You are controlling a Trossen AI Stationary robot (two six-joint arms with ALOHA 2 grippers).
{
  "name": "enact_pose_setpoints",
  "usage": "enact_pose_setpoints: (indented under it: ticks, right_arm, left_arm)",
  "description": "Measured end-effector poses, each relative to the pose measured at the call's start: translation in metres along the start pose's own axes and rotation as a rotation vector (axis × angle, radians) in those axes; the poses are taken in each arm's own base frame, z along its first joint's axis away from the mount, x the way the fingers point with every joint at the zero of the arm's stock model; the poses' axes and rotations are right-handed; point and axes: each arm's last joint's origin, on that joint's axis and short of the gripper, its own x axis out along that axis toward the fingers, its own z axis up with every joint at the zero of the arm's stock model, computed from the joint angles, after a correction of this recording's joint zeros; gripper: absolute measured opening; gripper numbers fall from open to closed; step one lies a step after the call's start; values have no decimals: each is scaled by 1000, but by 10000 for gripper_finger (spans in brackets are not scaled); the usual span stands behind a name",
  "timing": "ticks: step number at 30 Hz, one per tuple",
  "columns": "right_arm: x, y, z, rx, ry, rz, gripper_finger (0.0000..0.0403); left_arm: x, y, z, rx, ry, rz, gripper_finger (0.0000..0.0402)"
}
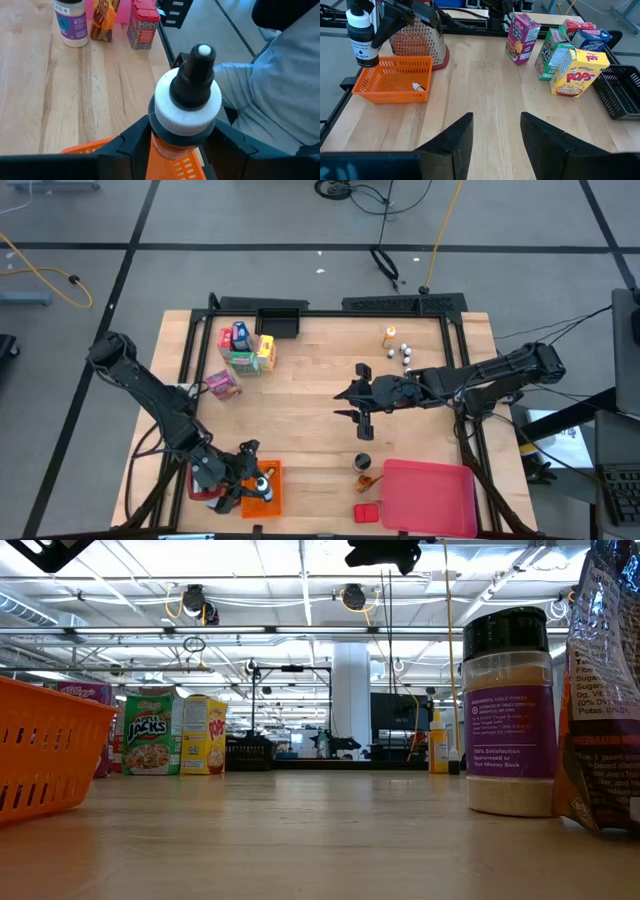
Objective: Pick & Place Kitchen Items
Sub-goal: Put the big black food coloring bottle into the orange bin
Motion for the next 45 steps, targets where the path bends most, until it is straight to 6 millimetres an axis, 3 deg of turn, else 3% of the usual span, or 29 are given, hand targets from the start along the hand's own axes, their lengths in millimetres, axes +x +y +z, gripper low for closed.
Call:
enact_pose_setpoints:
  ticks: [45]
  right_arm:
    - [0,0,0,0,0,0,155]
  left_arm:
    - [0,-1,3,-35,-25,-16,175]
